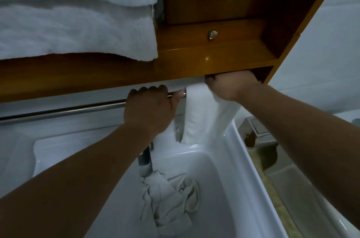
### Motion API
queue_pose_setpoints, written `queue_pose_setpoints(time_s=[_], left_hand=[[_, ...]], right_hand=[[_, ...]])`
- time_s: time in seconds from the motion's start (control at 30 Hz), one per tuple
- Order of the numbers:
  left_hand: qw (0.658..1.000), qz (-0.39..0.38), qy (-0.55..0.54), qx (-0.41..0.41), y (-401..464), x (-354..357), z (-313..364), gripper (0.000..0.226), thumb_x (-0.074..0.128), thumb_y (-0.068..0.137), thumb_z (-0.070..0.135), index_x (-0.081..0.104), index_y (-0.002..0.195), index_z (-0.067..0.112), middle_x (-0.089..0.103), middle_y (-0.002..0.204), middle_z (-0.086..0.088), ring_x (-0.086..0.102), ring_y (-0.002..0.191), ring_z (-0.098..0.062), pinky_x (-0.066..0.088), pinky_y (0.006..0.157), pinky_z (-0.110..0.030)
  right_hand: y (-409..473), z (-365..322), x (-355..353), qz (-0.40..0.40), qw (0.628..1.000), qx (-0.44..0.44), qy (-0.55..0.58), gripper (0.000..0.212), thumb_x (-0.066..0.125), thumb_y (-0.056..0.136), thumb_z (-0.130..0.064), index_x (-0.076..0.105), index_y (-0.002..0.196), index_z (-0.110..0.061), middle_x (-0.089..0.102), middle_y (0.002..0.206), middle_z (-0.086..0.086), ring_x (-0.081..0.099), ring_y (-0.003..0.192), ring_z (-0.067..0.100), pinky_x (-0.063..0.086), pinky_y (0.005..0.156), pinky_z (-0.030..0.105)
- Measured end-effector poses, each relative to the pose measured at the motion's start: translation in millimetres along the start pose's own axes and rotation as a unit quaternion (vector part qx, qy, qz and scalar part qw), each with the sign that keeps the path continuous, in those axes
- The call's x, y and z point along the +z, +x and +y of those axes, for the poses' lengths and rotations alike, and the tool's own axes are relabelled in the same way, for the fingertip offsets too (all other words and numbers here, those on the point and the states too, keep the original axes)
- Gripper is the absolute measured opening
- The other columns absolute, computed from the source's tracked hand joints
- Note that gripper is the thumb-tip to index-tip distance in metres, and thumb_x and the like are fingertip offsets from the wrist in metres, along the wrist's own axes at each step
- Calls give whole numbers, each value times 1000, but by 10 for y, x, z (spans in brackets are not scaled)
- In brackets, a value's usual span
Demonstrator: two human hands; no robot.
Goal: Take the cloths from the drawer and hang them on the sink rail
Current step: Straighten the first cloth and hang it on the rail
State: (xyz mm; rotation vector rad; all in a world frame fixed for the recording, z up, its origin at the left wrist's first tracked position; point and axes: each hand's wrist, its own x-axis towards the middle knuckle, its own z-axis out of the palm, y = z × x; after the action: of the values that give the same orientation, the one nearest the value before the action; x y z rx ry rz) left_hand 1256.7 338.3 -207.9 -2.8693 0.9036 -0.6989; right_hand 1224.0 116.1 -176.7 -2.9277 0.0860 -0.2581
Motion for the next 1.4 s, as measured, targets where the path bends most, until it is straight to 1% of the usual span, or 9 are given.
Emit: queue_pose_setpoints(time_s=[0.13,0.27,0.43,0.67,0.77,0.87,1.0,1.2,1.4], left_hand=[[1000,-6,5,-12,34,17,1,63,14,96,66,39,65,17,23,48,3,25,42,-15,25,55,-28],[1000,12,7,4,38,49,-22,66,15,97,65,40,60,17,23,46,2,19,40,-13,22,52,-26],[999,38,-2,19,45,62,-34,68,20,98,65,40,56,16,29,44,0,25,38,-14,20,50,-24],[998,42,-21,32,48,106,-60,65,26,95,67,46,60,16,30,46,0,25,39,-15,19,50,-22],[998,25,-30,45,25,103,-79,64,26,92,70,59,83,16,34,51,0,28,42,-15,21,51,-22],[997,20,-35,66,3,107,-122,68,24,90,74,61,108,20,46,58,-1,31,47,-15,23,52,-24],[996,22,-50,64,-22,111,-124,70,22,88,78,58,103,20,52,65,-2,37,52,-16,25,53,-26],[996,20,-65,54,-25,87,-114,78,19,84,84,59,108,21,57,71,-2,47,57,-17,38,54,-26],[997,23,-64,46,-27,75,-97,76,23,82,85,59,92,18,48,65,0,39,54,-15,29,55,-25]], right_hand=[[-134,-56,150,156,980,-2,-122,36,41,100,-31,46,65,-25,39,56,-3,45,51,24,28,53,30],[-284,-60,302,260,954,-38,-144,40,50,101,-35,64,69,-14,60,60,10,56,55,31,39,59,35],[-415,-186,464,235,959,-3,-158,58,35,102,-54,66,85,-8,65,79,14,59,77,34,43,82,44],[-44,-289,279,125,986,-9,-107,50,39,99,-36,50,55,-15,35,47,-5,47,47,27,27,52,25],[41,-314,240,96,994,1,-59,48,36,96,-39,41,53,-18,37,49,-6,38,48,18,20,51,24],[-57,-347,316,186,978,-42,-87,40,40,97,-33,50,60,-21,39,50,-3,44,47,25,21,52,26],[-306,-389,483,300,946,-49,-112,36,46,102,-36,69,84,-16,67,79,7,61,76,31,43,79,41],[-540,-238,554,283,946,10,-155,42,40,102,-43,66,110,-12,65,108,12,58,104,36,34,104,51],[-212,-309,308,152,976,32,-153,64,23,100,-56,63,66,-18,53,56,-1,54,59,26,38,66,33]])
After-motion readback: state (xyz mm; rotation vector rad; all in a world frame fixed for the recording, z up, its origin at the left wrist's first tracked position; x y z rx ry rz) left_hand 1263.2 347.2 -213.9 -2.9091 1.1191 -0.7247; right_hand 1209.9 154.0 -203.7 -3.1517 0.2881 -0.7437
